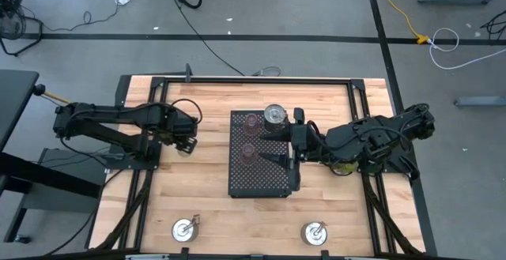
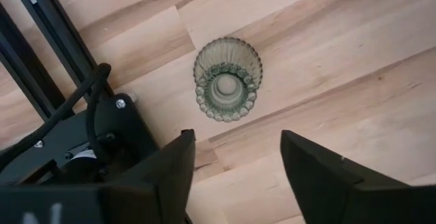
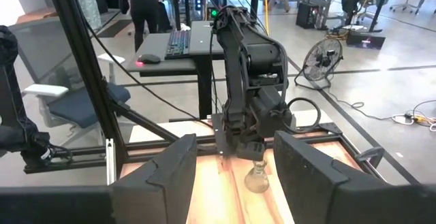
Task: Pick & Place candle stick holders
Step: Put the green candle holder on the shelf
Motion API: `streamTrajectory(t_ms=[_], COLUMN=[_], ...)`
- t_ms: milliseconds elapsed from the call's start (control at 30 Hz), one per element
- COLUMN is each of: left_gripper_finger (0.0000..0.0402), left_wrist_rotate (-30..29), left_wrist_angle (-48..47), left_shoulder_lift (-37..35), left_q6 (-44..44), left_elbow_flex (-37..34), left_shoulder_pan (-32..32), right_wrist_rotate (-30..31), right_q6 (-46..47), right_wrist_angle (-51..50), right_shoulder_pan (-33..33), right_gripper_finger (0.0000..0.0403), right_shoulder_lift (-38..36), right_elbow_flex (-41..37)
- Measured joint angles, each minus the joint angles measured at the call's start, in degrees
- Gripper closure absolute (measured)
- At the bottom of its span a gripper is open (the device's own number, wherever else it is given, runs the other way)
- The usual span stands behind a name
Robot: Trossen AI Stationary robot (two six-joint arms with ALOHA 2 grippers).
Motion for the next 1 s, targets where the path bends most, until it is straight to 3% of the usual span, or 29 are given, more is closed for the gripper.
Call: streamTrajectory(t_ms=[267,700,1000], left_gripper_finger=[0.0115,0.0114,0.0115], left_wrist_rotate=[-0.39,0.48,-0.39], left_wrist_angle=[1.55,13.2,13.9], left_shoulder_lift=[0.09,0.02,0.02], left_q6=[-2.74,-0.47,-0.67], left_elbow_flex=[-3.78,-10.35,-13.44], left_shoulder_pan=[0.0,0.04,0.04], right_wrist_rotate=[-0.03,0.01,-0.01], right_q6=[0.0,-0.01,-0.02], right_wrist_angle=[-0.01,0.01,0.0], right_shoulder_pan=[0.28,0.63,0.63], right_gripper_finger=[0.0206,0.0206,0.0206], right_shoulder_lift=[0.01,0.01,0.01], right_elbow_flex=[-0.02,-0.02,-0.04])
